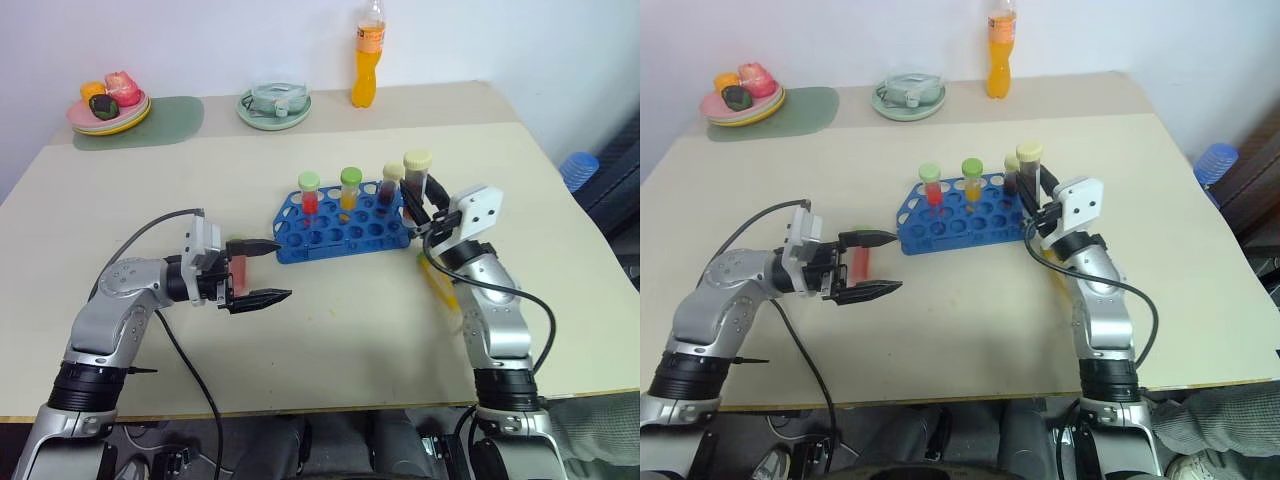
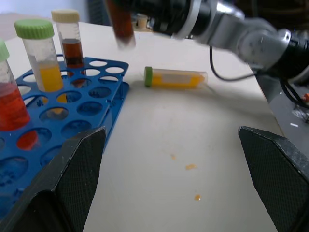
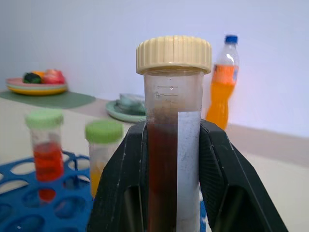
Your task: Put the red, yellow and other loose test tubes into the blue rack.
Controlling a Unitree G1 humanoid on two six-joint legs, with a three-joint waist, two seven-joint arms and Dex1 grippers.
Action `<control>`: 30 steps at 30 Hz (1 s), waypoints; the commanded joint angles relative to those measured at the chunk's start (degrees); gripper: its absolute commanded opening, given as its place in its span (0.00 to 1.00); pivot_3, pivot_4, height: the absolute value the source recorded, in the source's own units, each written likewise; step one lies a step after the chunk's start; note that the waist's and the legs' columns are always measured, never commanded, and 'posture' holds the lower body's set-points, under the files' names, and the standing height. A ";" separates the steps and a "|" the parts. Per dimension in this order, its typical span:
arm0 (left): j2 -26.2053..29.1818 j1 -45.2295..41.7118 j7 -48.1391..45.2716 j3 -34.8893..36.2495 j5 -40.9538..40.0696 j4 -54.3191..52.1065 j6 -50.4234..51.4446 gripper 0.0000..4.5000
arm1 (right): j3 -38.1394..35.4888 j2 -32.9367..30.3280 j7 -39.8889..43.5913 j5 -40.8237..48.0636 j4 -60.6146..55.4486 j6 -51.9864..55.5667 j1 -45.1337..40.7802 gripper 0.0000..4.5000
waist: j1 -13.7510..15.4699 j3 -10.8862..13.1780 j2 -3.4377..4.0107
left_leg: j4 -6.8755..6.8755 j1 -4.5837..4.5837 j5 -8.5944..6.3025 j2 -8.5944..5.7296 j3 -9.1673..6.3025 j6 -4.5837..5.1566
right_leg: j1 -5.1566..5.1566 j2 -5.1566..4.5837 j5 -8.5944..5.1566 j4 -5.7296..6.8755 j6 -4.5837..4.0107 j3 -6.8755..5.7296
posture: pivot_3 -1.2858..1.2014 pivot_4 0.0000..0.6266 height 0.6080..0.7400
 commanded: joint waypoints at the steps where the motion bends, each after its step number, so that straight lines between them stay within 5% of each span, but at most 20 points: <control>1: 0.30 -0.29 0.00 0.85 -0.27 -0.94 -0.02 1.00 | 1.11 1.00 -0.92 -0.65 2.20 -5.65 -1.32 0.17 | -0.38 0.00 0.00 | -0.02 0.01 0.00 0.00 -0.01 0.00 | 0.00 0.01 0.00 0.00 0.00 0.00 | 0.52 0.24 1.00; 25: 1.15 4.13 3.47 2.58 -1.80 -5.91 1.69 1.00 | 3.34 4.31 0.21 1.06 27.78 -21.36 -7.42 0.17 | -0.68 -0.04 0.03 | -0.14 0.54 0.02 0.05 -0.02 -0.05 | 0.44 0.08 0.00 0.00 -0.01 0.05 | 0.52 0.24 1.00; 30: 0.98 4.02 3.61 2.48 -1.75 -5.79 1.78 1.00 | 3.08 3.86 -0.59 -0.29 28.92 -24.55 -7.64 0.74 | -0.61 -0.02 0.06 | -0.32 0.93 0.02 0.05 -0.01 -0.04 | 0.72 0.08 -0.02 -0.05 -0.03 0.09 | 0.52 0.24 1.00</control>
